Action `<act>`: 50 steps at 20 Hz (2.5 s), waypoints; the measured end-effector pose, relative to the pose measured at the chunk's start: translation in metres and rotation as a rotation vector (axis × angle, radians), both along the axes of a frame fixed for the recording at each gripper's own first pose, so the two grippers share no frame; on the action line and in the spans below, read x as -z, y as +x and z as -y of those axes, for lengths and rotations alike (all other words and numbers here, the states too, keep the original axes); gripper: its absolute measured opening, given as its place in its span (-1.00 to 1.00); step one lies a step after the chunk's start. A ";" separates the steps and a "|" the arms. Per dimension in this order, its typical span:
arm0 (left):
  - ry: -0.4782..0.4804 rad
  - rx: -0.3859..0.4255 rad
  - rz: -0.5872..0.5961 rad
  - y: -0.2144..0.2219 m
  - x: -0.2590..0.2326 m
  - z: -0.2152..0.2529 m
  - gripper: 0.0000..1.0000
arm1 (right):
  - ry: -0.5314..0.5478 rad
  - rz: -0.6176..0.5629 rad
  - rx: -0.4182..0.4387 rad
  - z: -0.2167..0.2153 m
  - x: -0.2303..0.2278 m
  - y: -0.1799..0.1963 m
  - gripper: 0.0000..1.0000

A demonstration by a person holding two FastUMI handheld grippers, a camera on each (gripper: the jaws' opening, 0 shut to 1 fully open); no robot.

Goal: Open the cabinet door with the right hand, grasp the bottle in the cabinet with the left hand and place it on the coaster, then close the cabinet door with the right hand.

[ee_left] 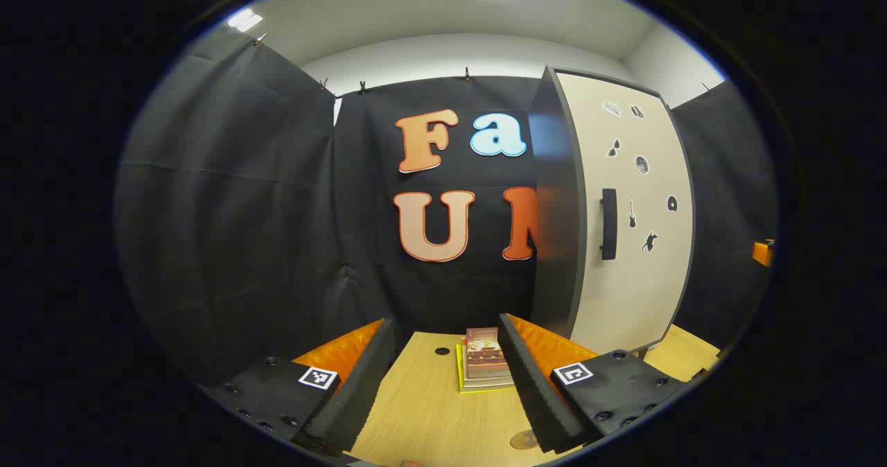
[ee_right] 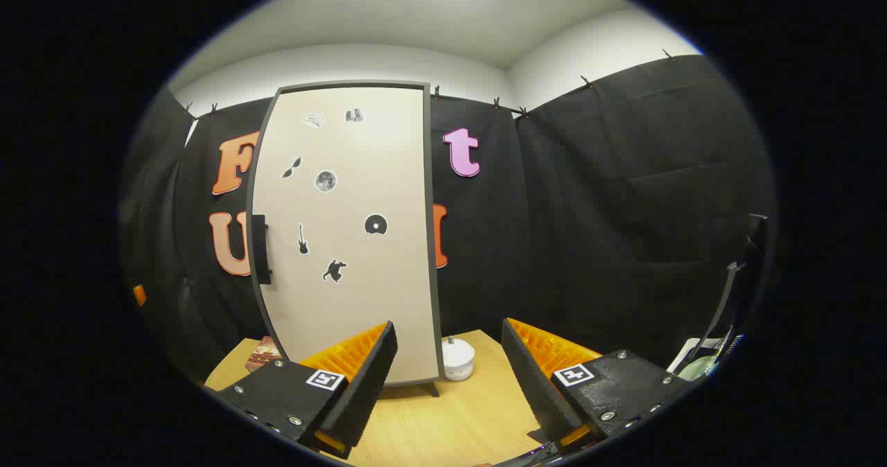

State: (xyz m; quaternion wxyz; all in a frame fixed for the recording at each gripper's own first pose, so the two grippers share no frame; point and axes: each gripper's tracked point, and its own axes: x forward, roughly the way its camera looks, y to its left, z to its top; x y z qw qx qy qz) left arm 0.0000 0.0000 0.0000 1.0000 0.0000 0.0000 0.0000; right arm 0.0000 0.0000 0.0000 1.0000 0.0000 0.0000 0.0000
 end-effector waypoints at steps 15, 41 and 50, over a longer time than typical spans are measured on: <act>0.039 -0.055 0.075 -0.015 -0.033 -0.050 0.94 | -0.037 0.023 -0.020 -0.018 -0.019 -0.020 0.88; 0.075 -0.141 0.027 -0.032 -0.004 -0.099 0.99 | 0.003 -0.070 -0.389 -0.262 -0.010 0.102 0.89; 0.069 -0.215 0.007 -0.042 0.003 -0.135 0.95 | -0.028 -0.066 -0.414 -0.329 -0.018 0.157 0.75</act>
